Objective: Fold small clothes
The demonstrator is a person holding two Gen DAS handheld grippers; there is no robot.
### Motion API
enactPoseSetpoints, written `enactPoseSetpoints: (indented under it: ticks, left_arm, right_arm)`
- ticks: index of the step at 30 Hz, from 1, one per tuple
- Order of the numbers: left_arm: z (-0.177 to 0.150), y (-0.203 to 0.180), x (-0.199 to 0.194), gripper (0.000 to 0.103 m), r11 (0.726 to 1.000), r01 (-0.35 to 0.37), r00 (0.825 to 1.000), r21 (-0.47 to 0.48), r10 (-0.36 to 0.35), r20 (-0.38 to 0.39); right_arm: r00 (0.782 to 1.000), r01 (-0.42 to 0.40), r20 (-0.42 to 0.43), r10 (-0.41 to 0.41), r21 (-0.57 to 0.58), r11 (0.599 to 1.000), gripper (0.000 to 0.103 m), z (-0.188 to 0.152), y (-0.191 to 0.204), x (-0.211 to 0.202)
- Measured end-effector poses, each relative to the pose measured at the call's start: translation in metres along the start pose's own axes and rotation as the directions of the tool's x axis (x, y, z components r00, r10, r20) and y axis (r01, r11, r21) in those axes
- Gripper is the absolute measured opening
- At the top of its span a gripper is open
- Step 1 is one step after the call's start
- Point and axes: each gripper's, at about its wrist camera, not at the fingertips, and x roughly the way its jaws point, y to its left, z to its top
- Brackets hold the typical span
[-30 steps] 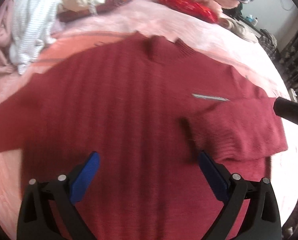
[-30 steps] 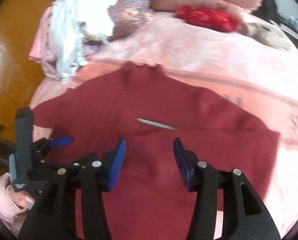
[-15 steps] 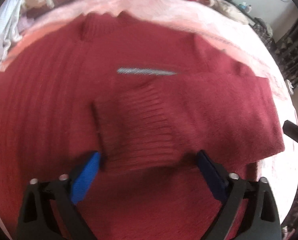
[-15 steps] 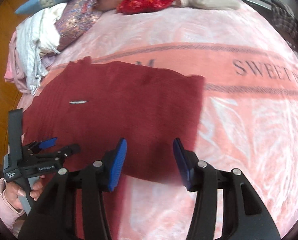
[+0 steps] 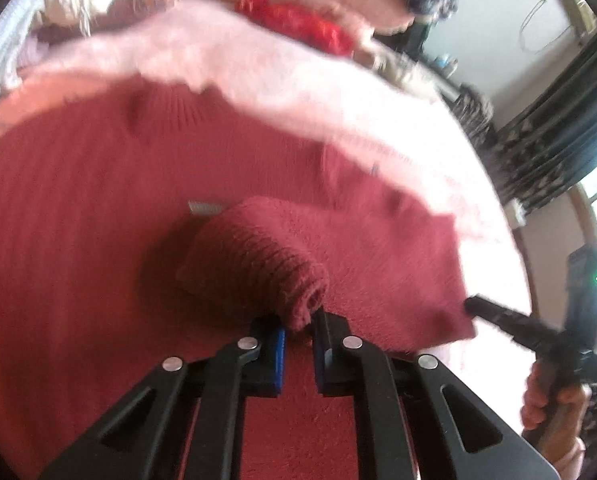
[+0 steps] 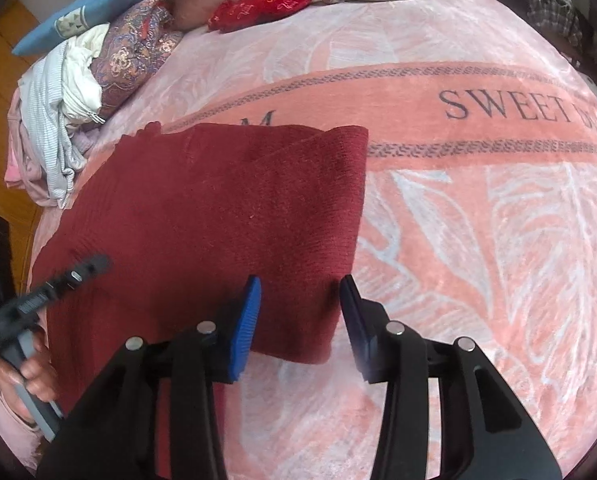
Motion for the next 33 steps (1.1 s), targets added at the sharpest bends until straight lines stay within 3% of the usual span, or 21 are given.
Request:
enactPoseSetpoints:
  ticks: [4, 11, 17, 20, 23, 24, 28, 30, 33]
  left_arm:
    - [0.018, 0.023, -0.038, 0.01, 0.999, -0.036, 0.996, 0.018, 0.034, 0.088]
    - [0.026, 0.091, -0.08, 0.01, 0.99, -0.141, 0.977, -0.017, 0.142, 0.161]
    - [0.021, 0.144, -0.076, 0.01, 0.981, -0.182, 0.973, -0.061, 0.188, 0.133]
    - [0.016, 0.163, -0.063, 0.013, 0.977, -0.202, 0.974, -0.062, 0.207, 0.087]
    - [0.008, 0.175, -0.049, 0.026, 0.972, -0.226, 0.973, -0.065, 0.228, 0.027]
    - [0.005, 0.179, -0.047, 0.038, 0.966, -0.249, 0.968, -0.066, 0.25, 0.012]
    - [0.0, 0.196, -0.064, 0.065, 0.956, -0.284, 0.959, -0.078, 0.285, 0.002]
    - [-0.002, 0.204, -0.082, 0.07, 0.949, -0.299, 0.953, -0.096, 0.302, 0.014]
    - [-0.003, 0.215, -0.101, 0.073, 0.951, -0.28, 0.959, -0.134, 0.284, 0.014]
  right_arm:
    - [0.999, -0.035, 0.004, 0.035, 0.002, 0.999, 0.042, 0.004, 0.011, 0.0]
    - [0.995, -0.103, -0.021, 0.102, -0.021, 0.994, 0.042, 0.008, 0.043, 0.014]
    - [0.985, -0.152, -0.077, 0.152, 0.002, 0.988, 0.042, 0.012, 0.068, 0.044]
    - [0.991, -0.054, -0.125, 0.051, -0.021, 0.998, 0.044, 0.01, 0.083, 0.065]
    - [0.987, 0.02, -0.158, -0.026, -0.041, 0.999, 0.043, 0.007, 0.088, 0.077]
    - [0.987, 0.028, -0.155, -0.032, -0.031, 0.999, 0.043, 0.007, 0.088, 0.078]
    - [0.987, 0.069, -0.142, -0.077, -0.061, 0.996, 0.044, 0.006, 0.098, 0.071]
    - [0.989, 0.071, -0.125, -0.077, -0.057, 0.996, 0.044, 0.006, 0.099, 0.063]
    - [0.996, 0.057, -0.067, -0.061, -0.062, 0.996, 0.044, 0.011, 0.108, 0.043]
